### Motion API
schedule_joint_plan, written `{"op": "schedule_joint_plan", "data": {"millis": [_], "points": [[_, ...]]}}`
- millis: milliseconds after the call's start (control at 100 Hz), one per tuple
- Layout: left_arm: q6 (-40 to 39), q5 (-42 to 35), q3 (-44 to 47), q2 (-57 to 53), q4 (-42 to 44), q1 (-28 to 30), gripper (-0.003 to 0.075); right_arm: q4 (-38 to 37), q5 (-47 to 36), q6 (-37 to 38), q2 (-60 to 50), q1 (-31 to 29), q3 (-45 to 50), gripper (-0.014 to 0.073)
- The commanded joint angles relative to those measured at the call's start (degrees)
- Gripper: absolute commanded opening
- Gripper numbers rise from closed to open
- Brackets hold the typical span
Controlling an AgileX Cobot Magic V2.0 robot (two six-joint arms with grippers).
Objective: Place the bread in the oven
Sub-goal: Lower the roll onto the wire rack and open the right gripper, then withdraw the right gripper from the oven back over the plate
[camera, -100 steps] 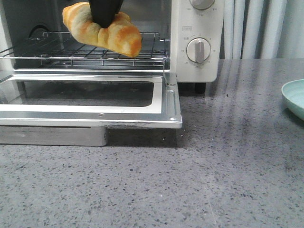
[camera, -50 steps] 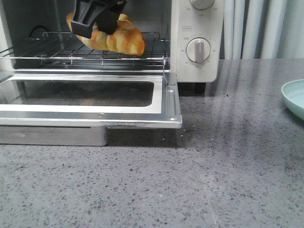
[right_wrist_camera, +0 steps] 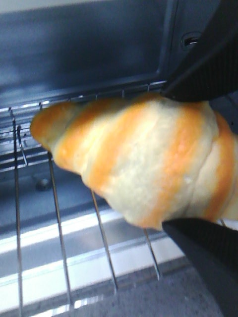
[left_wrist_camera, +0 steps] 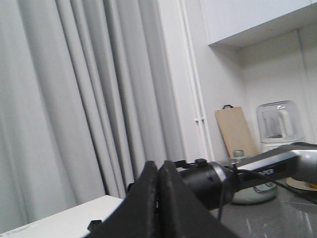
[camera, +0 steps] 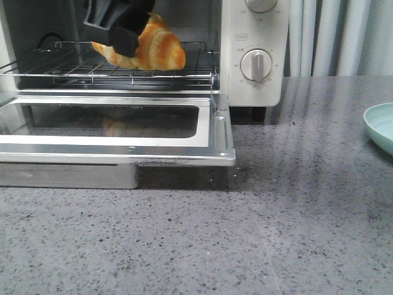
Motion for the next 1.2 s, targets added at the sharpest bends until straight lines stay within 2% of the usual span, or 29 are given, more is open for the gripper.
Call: {"op": "schedule_joint_plan", "data": {"millis": [0, 190, 460, 630, 790, 970, 1190], "points": [[-0.53, 4.95, -1.51, 1.09, -1.31, -0.11, -0.0022, -1.91, -1.21, 0.36, -4.47, 1.66, -1.7, 0.0452], [-0.53, 5.64, -0.23, 1.09, -1.31, -0.11, -0.0022, -1.91, 0.04, 0.39, -6.35, 3.34, -2.17, 0.0452], [-0.53, 3.65, 0.59, 1.09, -1.31, -0.11, -0.0022, -4.32, 1.1, 0.49, -6.56, 2.1, -2.7, 0.0452], [-0.53, 3.09, 0.59, 0.94, -1.06, -0.11, -0.0022, -4.32, 4.48, 0.9, -6.69, 3.23, -2.7, 0.0452], [-0.53, 11.37, 2.43, -1.98, 1.28, -0.11, -0.0022, -4.32, 7.62, 0.9, -7.41, 7.28, -2.7, 0.0452], [-0.53, 21.42, 10.51, -7.7, 1.28, -0.11, -0.0022, -4.32, 9.94, 3.74, -10.21, 12.53, -2.79, 0.0452], [-0.95, 25.68, 21.82, -10.81, 1.37, -0.11, -0.0022, -4.32, 16.03, 5.87, -15.86, 19.04, -2.79, 0.0452]]}}
